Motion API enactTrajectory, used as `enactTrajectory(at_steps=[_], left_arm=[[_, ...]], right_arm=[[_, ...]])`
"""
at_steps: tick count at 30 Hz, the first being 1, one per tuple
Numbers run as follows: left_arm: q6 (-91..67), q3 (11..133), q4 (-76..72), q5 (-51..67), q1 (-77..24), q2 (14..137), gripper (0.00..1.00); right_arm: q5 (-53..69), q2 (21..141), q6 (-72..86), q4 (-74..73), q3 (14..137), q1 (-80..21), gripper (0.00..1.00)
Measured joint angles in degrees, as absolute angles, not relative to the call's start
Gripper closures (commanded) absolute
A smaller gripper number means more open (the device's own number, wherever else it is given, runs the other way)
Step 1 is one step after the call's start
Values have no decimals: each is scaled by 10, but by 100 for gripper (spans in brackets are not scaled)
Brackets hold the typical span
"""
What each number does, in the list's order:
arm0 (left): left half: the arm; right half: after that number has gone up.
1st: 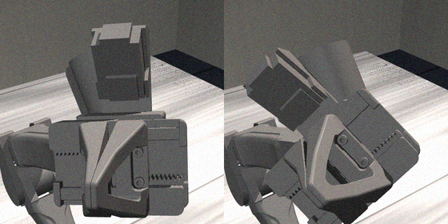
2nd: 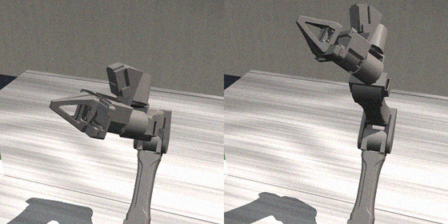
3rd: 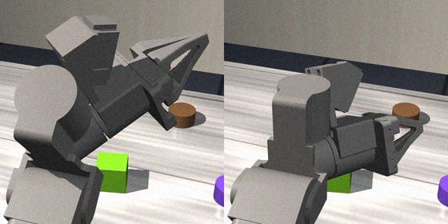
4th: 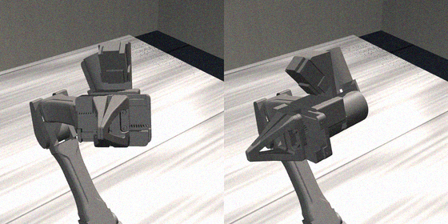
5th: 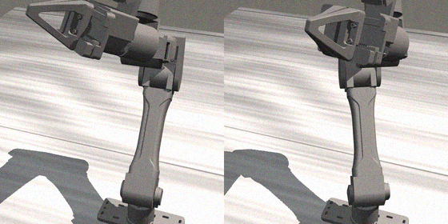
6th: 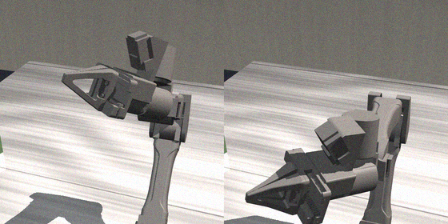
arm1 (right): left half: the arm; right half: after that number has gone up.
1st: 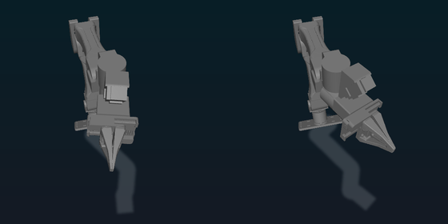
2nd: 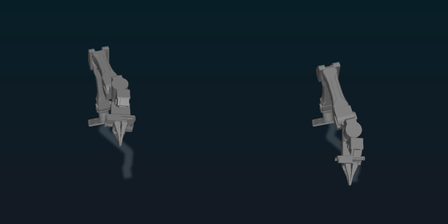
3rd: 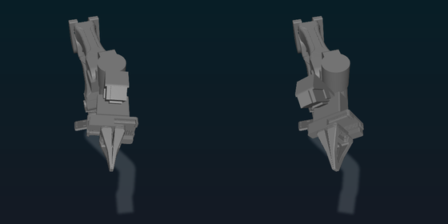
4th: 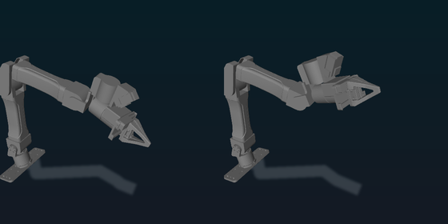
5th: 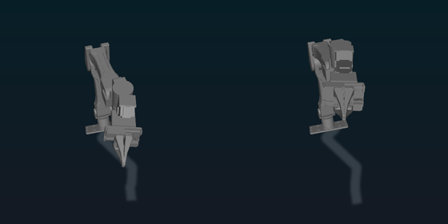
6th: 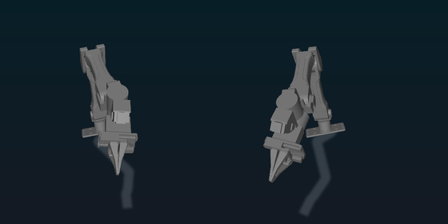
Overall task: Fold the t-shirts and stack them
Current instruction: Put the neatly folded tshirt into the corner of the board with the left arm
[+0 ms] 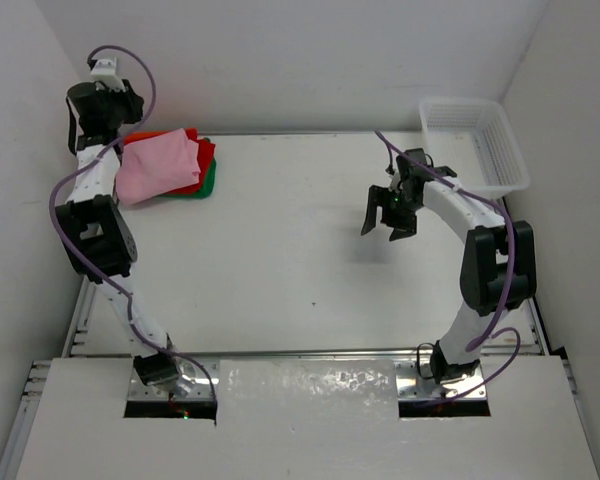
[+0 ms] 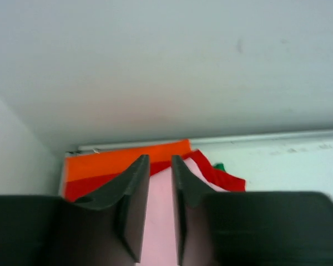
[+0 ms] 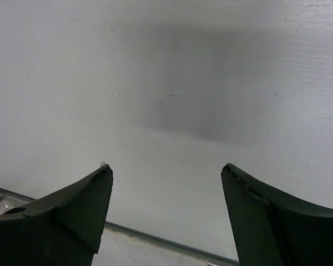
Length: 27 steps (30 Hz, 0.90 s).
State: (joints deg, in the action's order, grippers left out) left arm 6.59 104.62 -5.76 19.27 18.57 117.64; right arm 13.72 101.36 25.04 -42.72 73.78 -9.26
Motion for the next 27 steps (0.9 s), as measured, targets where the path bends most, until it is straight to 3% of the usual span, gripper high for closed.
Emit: enactTrajectory(at_steps=[10,27], left_arm=[[-17,1052,5,274,236,1320,85],[-1,1049,41,256,318,1324,81]], right_arm=[[137,1009,251,-426,725,-93,23],[137,1009,250,-428,725,-93,23]])
